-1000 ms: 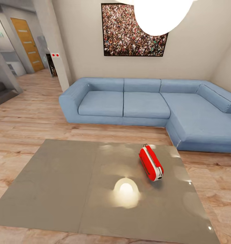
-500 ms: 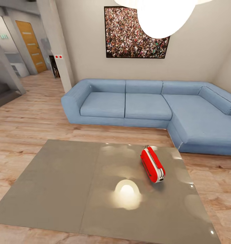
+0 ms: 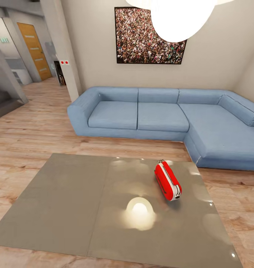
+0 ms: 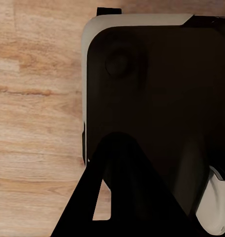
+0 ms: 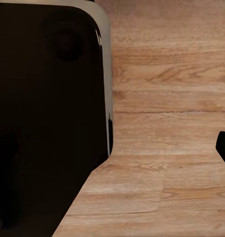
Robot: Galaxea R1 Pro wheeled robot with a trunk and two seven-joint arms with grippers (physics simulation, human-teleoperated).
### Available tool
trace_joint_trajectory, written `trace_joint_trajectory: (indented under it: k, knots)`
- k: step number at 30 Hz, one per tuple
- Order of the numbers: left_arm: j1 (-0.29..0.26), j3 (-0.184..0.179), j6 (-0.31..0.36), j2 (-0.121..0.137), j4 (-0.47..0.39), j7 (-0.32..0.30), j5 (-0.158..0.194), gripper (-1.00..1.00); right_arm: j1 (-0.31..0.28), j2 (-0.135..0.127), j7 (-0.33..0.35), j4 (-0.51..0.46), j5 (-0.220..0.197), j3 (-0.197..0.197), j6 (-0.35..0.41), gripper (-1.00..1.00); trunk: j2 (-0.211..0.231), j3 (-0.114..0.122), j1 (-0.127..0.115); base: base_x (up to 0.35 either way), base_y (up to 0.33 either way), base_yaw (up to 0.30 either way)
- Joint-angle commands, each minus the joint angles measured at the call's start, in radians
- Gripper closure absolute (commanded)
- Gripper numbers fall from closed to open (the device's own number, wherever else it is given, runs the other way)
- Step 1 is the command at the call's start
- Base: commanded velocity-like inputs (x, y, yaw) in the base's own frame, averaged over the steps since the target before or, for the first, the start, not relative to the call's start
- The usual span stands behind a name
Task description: Turn on the radio receiver that's on the table in the living room.
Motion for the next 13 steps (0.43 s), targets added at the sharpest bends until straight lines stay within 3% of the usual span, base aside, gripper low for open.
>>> trace_joint_trajectory:
  k: [1, 13]
  knots:
    - [0.000, 0.000, 0.000, 0.000, 0.000, 0.000, 0.000, 1.00, 0.000, -0.001, 0.000, 0.000, 0.000, 0.000, 0.000, -1.00, 0.000, 0.000, 0.000, 0.000, 0.000, 0.000]
    - [0.000, 0.000, 0.000, 0.000, 0.000, 0.000, 0.000, 1.00, 0.000, -0.001, 0.000, 0.000, -0.001, 0.002, 0.000, -1.00, 0.000, 0.000, 0.000, 0.000, 0.000, 0.000]
